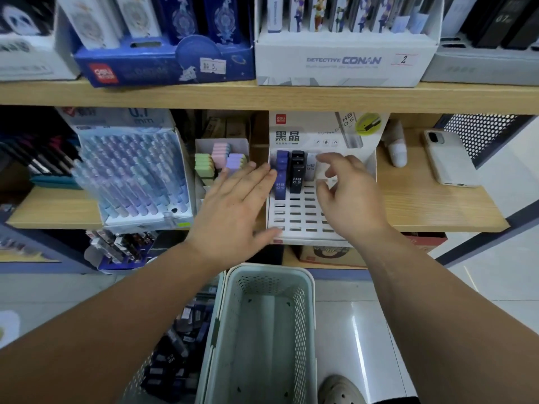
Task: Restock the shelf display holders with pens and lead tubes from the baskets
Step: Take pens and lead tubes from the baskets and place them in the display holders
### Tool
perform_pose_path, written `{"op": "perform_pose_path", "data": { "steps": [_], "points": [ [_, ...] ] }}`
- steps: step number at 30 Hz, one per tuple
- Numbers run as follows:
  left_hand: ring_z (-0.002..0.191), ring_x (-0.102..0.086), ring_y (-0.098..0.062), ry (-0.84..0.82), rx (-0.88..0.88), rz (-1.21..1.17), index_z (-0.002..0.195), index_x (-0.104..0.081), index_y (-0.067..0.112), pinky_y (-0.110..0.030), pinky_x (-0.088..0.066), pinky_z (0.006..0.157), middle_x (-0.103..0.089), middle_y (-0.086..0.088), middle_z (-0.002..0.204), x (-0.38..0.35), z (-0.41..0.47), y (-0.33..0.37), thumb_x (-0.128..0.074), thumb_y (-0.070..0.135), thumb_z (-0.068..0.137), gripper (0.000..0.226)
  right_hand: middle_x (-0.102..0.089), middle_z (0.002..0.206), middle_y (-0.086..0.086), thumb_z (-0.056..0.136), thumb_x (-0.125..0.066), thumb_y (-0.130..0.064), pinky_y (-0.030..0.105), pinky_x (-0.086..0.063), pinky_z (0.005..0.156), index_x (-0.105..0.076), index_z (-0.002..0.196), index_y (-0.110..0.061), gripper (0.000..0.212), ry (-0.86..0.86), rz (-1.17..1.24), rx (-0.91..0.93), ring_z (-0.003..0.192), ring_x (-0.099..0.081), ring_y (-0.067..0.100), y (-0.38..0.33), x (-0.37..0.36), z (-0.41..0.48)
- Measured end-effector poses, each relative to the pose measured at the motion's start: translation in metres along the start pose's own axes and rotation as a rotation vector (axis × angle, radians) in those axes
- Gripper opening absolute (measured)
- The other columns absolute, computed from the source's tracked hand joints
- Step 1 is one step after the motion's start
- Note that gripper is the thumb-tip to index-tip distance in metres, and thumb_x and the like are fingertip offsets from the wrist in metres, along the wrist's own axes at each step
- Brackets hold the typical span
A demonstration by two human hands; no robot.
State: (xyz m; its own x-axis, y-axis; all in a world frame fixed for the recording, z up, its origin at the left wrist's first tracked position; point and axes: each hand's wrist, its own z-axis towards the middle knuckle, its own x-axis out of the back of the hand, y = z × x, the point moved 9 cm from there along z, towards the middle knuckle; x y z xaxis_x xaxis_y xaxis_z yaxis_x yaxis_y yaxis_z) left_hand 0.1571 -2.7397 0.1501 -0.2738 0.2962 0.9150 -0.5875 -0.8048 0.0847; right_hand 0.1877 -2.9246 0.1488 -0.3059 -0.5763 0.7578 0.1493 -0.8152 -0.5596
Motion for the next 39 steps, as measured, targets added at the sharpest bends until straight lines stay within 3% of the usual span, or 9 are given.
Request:
{"op": "perform_pose_path", "data": {
  "steps": [4, 9, 16, 20, 23, 26, 30, 34, 39],
  "points": [
    [0.084, -0.065, -0.035, 0.273, -0.093, -0.011, 0.095, -0.075, 0.005, -0.047, -0.053, 0.074, -0.071, -0.012, 0.093, 0.047, -0.048, -0.024, -0.076, 0.013, 0.084, 0.013, -0.063, 0.099, -0.002, 0.093, -0.061, -0.022, 0.032, -0.047, 0.070, -0.069, 0.115, -0.025, 0.023, -0.165, -0.100, 0.068, 0.077, -0.057, 0.016, -0.016, -0.015, -0.021],
    [0.070, -0.062, -0.031, 0.059, 0.133, -0.018, 0.080, -0.073, 0.008, -0.037, -0.052, 0.063, -0.066, -0.006, 0.074, 0.048, -0.107, -0.075, -0.061, 0.027, 0.088, 0.023, -0.061, 0.094, -0.003, 0.089, -0.069, -0.027, 0.035, -0.050, 0.078, -0.073, 0.103, -0.024, 0.015, -0.443, -0.137, 0.121, 0.088, -0.061, 0.022, -0.046, -0.060, -0.062],
    [0.102, -0.064, -0.027, -0.428, 0.596, -0.102, 0.123, -0.065, 0.016, -0.037, -0.053, 0.085, -0.068, -0.005, 0.116, -0.024, -0.240, -0.142, -0.066, 0.036, 0.093, 0.036, -0.060, 0.101, -0.007, 0.091, -0.068, -0.036, 0.031, -0.049, 0.075, -0.070, 0.112, -0.027, 0.023, -0.606, -0.113, 0.171, 0.087, -0.063, 0.014, -0.084, -0.119, -0.125],
    [0.109, -0.063, -0.021, -0.611, 0.579, -0.187, 0.129, -0.060, 0.023, -0.030, -0.049, 0.090, -0.063, -0.001, 0.128, -0.063, -0.290, -0.147, -0.067, 0.034, 0.092, 0.040, -0.060, 0.116, -0.002, 0.092, -0.068, -0.046, 0.031, -0.048, 0.089, -0.061, 0.130, -0.027, 0.043, -0.877, -0.130, 0.024, 0.106, -0.062, 0.019, -0.077, -0.184, -0.167],
    [0.112, -0.062, -0.018, -0.708, 0.491, -0.236, 0.136, -0.057, 0.025, -0.028, -0.048, 0.093, -0.061, -0.001, 0.132, -0.090, -0.309, -0.144, -0.071, 0.032, 0.089, 0.049, -0.056, 0.139, 0.009, 0.096, -0.062, -0.051, 0.032, -0.045, 0.092, -0.036, 0.153, -0.023, 0.069, -0.996, -0.041, -0.243, 0.118, -0.059, 0.027, -0.059, -0.233, -0.203],
    [0.122, -0.056, -0.019, -0.837, 0.385, -0.275, 0.145, -0.049, 0.028, -0.029, -0.046, 0.100, -0.055, -0.001, 0.141, -0.124, -0.319, -0.134, -0.073, 0.032, 0.088, 0.063, -0.065, 0.122, 0.016, 0.099, -0.061, -0.038, 0.031, -0.047, 0.073, -0.017, 0.156, -0.024, 0.074, -0.907, 0.143, -0.434, 0.092, -0.066, 0.025, -0.047, -0.269, -0.228],
    [0.124, -0.053, -0.019, -1.008, 0.291, -0.280, 0.143, -0.047, 0.031, -0.036, -0.047, 0.102, -0.050, -0.001, 0.144, -0.174, -0.333, -0.117, -0.073, 0.038, 0.087, 0.062, -0.065, 0.086, 0.000, 0.095, -0.069, -0.026, 0.015, -0.042, 0.044, -0.022, 0.149, -0.035, 0.072, -0.703, 0.252, -0.449, 0.057, -0.062, 0.005, -0.030, -0.278, -0.236],
    [0.128, -0.048, -0.027, -1.226, 0.247, -0.215, 0.152, -0.035, 0.017, -0.035, -0.043, 0.105, -0.040, -0.011, 0.149, -0.216, -0.355, -0.113, -0.075, 0.045, 0.084, 0.084, -0.056, 0.084, -0.015, 0.094, -0.071, -0.024, 0.002, -0.038, 0.046, -0.025, 0.150, -0.036, 0.074, -0.651, 0.334, -0.448, 0.064, -0.059, -0.017, -0.026, -0.277, -0.239],
    [0.134, -0.041, -0.029, -1.329, 0.182, -0.101, 0.154, -0.033, 0.020, -0.038, -0.042, 0.107, -0.036, -0.009, 0.153, -0.241, -0.367, -0.114, -0.072, 0.060, 0.081, 0.092, -0.055, 0.107, 0.002, 0.096, -0.067, -0.037, 0.010, -0.035, 0.056, -0.020, 0.152, -0.046, 0.073, -0.632, 0.292, -0.444, 0.075, -0.057, 0.002, -0.024, -0.277, -0.247]
  ]
}}
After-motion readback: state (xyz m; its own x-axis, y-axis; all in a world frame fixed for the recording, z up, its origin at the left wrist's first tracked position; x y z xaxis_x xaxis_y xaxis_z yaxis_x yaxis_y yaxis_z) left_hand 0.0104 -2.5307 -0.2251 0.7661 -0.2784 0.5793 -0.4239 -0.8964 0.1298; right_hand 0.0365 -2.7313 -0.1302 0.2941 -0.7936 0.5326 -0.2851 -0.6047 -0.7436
